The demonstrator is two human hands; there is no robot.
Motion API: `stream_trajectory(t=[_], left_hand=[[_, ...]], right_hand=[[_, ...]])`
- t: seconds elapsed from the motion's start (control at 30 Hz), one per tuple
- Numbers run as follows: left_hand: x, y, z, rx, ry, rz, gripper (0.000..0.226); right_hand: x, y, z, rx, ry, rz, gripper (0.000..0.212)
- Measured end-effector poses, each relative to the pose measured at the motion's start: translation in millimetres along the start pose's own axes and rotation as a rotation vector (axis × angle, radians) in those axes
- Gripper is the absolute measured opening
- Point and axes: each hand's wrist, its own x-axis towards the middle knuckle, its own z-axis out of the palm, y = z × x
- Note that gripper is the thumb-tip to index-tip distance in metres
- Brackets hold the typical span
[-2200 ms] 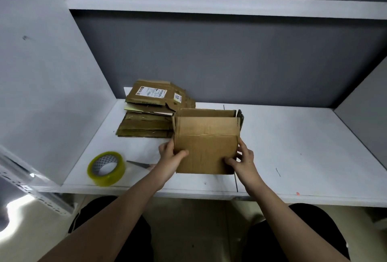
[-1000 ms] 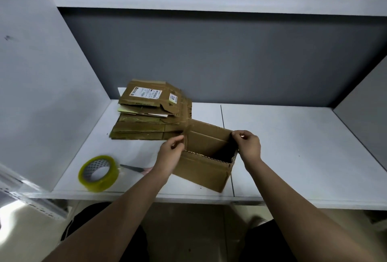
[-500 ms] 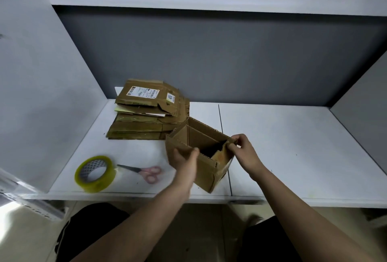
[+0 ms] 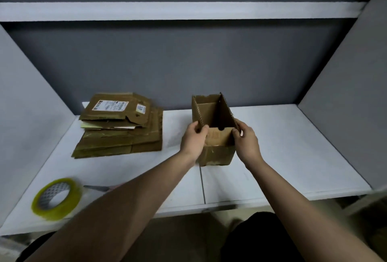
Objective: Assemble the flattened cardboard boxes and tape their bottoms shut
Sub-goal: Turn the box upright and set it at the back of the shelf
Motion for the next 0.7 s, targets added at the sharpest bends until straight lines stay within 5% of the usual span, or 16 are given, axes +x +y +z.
stream_trajectory(t=[0.2, 0.33, 0.7], left_hand=[[71.7, 21.5, 90.0, 0.176, -0.230, 0.082, 0.082], [90.2, 46.2, 143.7, 0.215, -0.359, 0.141, 0.070], [198.2, 34.4, 274.1, 0.271, -0.573, 0.173, 0.089]], right_hand=[[66.0, 27.1, -67.4, -0.119, 0.115, 0.046, 0.042], [107.5, 50.9, -100.9, -0.195, 0.161, 0.053, 0.044], [218.1, 150.3, -155.3, -0.175, 0.281, 0.061, 0.059]])
